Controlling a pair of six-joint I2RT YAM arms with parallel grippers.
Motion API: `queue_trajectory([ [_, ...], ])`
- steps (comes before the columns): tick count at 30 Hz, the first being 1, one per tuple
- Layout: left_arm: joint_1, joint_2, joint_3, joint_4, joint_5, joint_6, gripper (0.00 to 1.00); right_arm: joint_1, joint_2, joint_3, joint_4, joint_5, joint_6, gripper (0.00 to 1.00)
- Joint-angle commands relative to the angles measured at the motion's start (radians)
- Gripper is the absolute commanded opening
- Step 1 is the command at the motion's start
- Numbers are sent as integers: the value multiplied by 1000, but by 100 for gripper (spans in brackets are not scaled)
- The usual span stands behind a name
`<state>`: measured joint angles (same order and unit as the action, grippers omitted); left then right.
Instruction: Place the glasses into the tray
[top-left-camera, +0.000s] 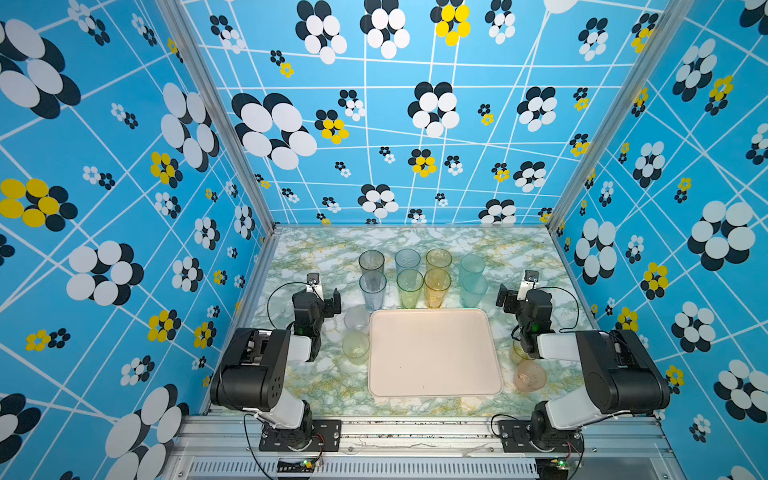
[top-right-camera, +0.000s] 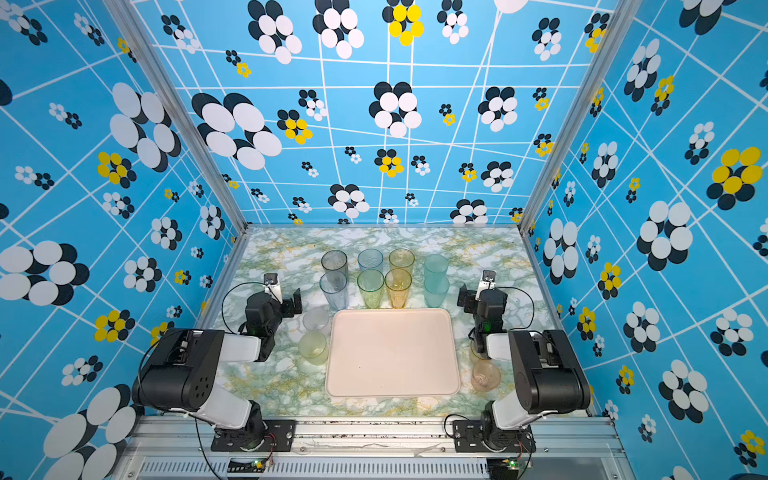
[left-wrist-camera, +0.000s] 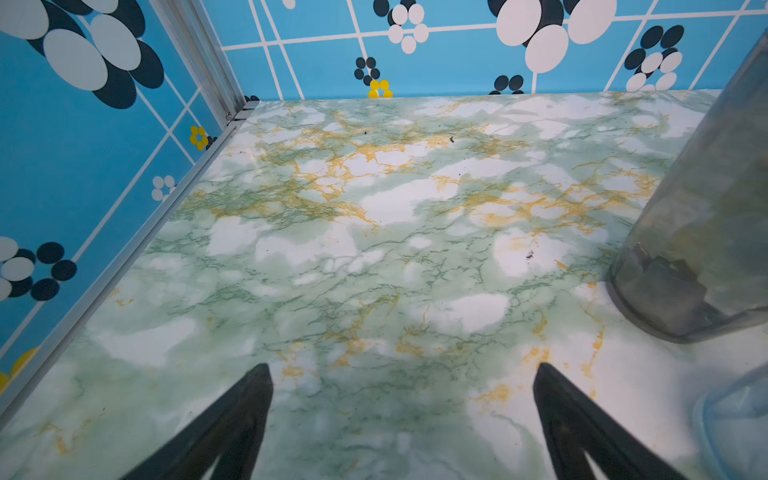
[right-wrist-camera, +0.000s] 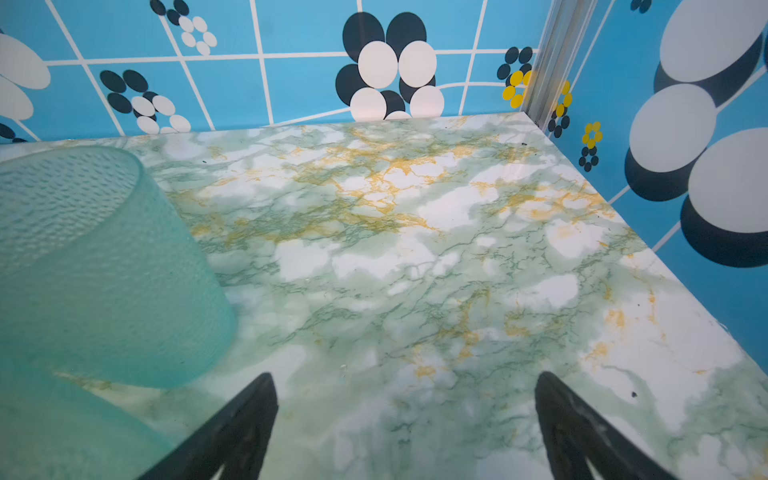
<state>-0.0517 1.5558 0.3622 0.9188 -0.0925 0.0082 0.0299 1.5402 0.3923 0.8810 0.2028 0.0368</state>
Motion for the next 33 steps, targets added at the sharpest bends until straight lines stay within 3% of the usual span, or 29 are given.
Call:
queue_trajectory([
  [1, 12, -13, 20, -12, 16, -13, 99, -5, 9, -7, 30, -7, -3, 99],
  [21, 12, -12, 23, -15, 17, -14, 99, -6, 9, -7, 29, -8, -3, 99],
  [24, 23, -14, 31, -34, 84, -5, 99, -5, 10, -6, 29, -7, -3, 94],
  [27, 30, -14, 31, -34, 96, -8, 81, -5, 9, -7, 29, -8, -3, 77],
  [29, 30, -13, 30, -32, 99, -8, 61, -7, 9, -7, 29, -7, -3, 73],
  [33, 35, -21, 43, -59, 95, -14, 46, -5, 9, -7, 32, -7, -3, 66],
])
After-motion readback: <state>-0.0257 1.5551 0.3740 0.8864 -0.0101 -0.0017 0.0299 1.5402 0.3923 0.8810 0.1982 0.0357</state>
